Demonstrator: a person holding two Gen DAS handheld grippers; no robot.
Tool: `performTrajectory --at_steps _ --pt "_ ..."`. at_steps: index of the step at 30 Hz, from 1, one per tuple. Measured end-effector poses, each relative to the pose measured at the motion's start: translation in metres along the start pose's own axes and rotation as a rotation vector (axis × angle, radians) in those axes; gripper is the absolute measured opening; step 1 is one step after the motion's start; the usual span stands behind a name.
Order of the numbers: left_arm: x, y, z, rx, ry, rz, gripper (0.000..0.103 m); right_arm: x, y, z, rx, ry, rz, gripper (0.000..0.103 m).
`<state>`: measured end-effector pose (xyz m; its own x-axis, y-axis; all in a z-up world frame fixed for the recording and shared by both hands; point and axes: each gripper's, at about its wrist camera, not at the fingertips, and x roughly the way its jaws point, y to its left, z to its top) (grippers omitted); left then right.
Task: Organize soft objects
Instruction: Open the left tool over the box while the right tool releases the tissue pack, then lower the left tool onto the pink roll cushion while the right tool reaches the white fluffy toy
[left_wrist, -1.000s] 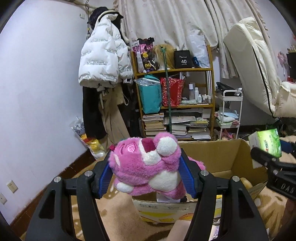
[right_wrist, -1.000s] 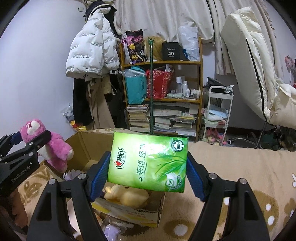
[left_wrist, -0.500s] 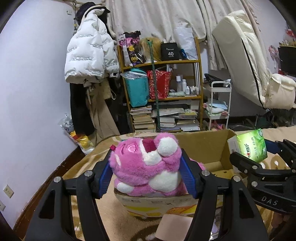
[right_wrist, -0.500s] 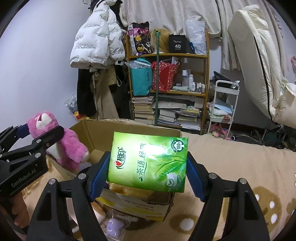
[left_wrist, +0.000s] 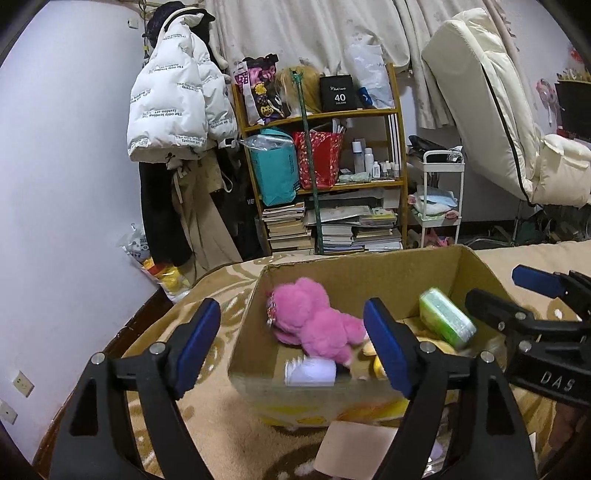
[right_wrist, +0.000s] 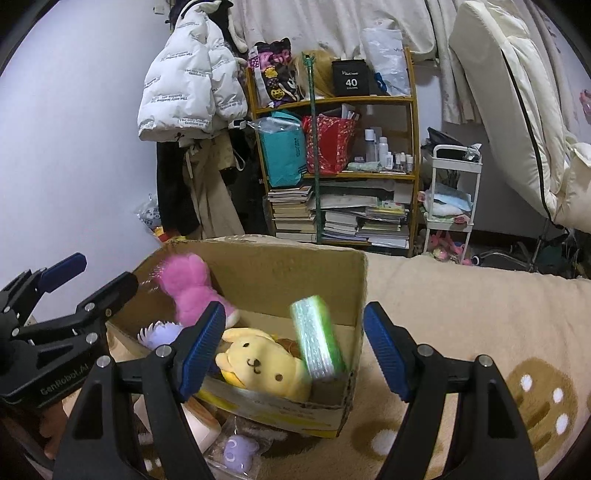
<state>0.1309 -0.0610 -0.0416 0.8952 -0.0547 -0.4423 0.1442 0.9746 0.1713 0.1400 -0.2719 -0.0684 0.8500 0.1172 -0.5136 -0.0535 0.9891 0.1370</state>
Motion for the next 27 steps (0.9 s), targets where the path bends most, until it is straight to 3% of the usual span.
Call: performTrajectory --at_steps 6,13,27 --pt "-0.006 0.001 -0.002 0.004 -0.001 0.046 0.09 -0.002 -0.002 0.002 0.006 0.009 0.002 0.083" --pt "-0.02 0.0 -0.002 0.016 -0.01 0.064 0.097 -0.023 -0.002 0.005 0.017 -0.013 -0.002 0.103" --pt "-0.068 0.005 -0.009 0.013 0.016 0.081 0.099 -0.078 -0.011 0.003 0.046 -0.003 -0.032 0.103"
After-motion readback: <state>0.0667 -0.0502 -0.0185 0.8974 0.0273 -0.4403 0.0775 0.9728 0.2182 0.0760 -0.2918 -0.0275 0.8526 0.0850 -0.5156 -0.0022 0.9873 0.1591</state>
